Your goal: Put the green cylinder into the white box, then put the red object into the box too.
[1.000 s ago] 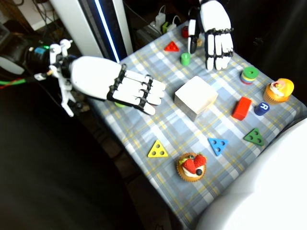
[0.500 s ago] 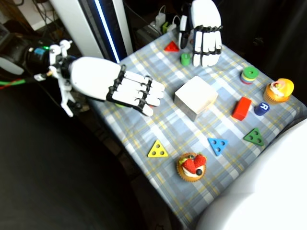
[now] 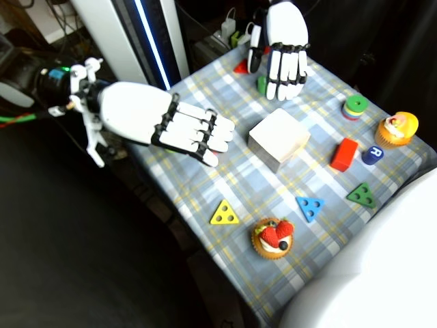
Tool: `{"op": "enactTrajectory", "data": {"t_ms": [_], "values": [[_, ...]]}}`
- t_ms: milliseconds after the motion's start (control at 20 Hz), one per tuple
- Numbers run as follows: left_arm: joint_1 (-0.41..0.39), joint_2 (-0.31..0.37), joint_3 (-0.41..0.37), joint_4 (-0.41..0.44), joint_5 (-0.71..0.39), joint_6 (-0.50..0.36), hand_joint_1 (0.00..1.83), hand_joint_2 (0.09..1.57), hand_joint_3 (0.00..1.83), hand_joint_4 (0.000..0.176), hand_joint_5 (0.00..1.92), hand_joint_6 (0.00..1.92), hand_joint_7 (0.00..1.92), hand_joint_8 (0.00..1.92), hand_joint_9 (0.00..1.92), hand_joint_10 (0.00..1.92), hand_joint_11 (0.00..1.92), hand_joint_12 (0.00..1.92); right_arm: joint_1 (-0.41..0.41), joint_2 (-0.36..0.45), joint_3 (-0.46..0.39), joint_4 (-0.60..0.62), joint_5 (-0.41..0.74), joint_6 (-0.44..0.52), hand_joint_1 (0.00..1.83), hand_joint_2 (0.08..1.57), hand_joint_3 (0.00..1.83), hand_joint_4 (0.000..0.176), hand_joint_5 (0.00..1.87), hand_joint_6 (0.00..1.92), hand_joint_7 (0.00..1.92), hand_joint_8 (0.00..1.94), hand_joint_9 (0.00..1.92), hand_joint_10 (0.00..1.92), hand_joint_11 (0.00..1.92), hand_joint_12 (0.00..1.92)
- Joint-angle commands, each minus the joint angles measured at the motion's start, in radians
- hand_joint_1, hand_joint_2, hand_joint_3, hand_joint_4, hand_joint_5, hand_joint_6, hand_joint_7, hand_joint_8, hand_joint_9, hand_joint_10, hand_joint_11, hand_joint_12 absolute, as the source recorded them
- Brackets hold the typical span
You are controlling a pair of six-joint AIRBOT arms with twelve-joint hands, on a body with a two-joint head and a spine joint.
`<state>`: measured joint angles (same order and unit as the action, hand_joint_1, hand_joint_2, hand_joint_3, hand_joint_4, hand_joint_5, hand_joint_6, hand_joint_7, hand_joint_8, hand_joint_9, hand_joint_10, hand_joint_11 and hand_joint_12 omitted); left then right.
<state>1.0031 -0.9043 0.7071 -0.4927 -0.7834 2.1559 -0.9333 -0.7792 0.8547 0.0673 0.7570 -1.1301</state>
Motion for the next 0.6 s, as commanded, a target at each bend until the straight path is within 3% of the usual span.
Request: {"op": "enactTrajectory", "data": {"t_ms": [0,100,200,250,300,350,400,450,550], "values": [[-0.012,-0.007,0.005,0.025,-0.078,-0.003,1.1,1.08,0.0,0.071,0.43,0.01,0.45,0.01,0.17,0.59,0.0,1.27,0.008,-0.002,0.004,0.003,0.115,0.002,0.55,1.33,0.0,0.0,0.0,0.0,0.0,0.0,0.0,0.0,0.0,0.65],[-0.014,-0.019,0.018,0.013,-0.063,-0.003,1.09,1.11,0.0,0.072,0.47,0.02,0.49,0.02,0.08,0.91,0.0,1.46,0.008,-0.003,0.005,0.003,0.115,0.003,0.55,1.33,0.0,0.0,0.0,0.0,0.0,0.0,0.01,0.01,0.0,0.66],[-0.014,-0.027,0.026,0.005,-0.052,-0.003,1.07,1.15,0.01,0.068,0.51,0.03,0.54,0.06,0.08,1.06,0.0,1.61,0.008,-0.003,0.006,0.004,0.115,0.005,0.57,1.32,0.0,0.0,0.0,0.0,0.0,0.0,0.02,0.02,0.0,0.8],[-0.014,-0.03,0.03,0.0,-0.048,-0.003,1.1,1.16,0.0,0.055,0.54,0.07,0.52,0.26,0.1,1.11,0.0,1.66,0.008,-0.003,0.006,0.004,0.115,0.005,0.58,1.32,0.0,0.0,0.0,0.0,0.0,0.0,0.03,0.02,0.0,0.82],[-0.014,-0.035,0.037,-0.009,-0.041,-0.003,1.1,1.18,0.0,0.036,0.59,0.17,0.48,0.63,0.18,1.16,0.0,1.73,0.008,-0.003,0.006,0.004,0.115,0.005,0.57,1.32,0.0,0.0,0.0,0.0,0.0,0.0,0.02,0.01,0.0,0.81],[-0.014,-0.04,0.041,-0.013,-0.038,-0.003,1.22,1.28,0.01,0.04,0.47,0.57,0.57,1.4,0.19,1.25,0.0,1.77,0.008,-0.003,0.006,0.004,0.115,0.006,0.56,1.32,0.0,0.0,0.0,0.0,0.0,0.0,0.01,0.01,0.0,0.81],[-0.014,-0.045,0.046,-0.018,-0.035,-0.003,1.09,1.34,0.02,0.011,0.51,1.37,0.59,1.63,0.25,1.35,0.0,1.84,0.008,-0.003,0.006,0.004,0.115,0.006,0.56,1.32,0.0,0.0,0.0,0.0,0.0,0.0,0.01,0.01,0.0,0.77],[-0.015,-0.05,0.051,-0.021,-0.033,-0.003,1.12,1.3,0.0,0.0,0.62,1.36,0.69,1.58,0.36,1.44,0.01,1.87,0.008,-0.003,0.006,0.004,0.115,0.006,0.58,1.32,0.0,0.0,0.0,0.0,0.0,0.0,0.01,0.01,0.0,0.76],[-0.018,-0.053,0.056,-0.021,-0.033,-0.003,1.12,1.29,0.0,0.0,0.61,1.41,0.73,1.57,0.41,1.48,0.0,1.84,0.008,-0.003,0.007,0.004,0.115,0.006,0.58,1.33,0.0,0.0,0.0,0.0,0.0,0.0,0.0,0.0,0.0,0.67]]}}
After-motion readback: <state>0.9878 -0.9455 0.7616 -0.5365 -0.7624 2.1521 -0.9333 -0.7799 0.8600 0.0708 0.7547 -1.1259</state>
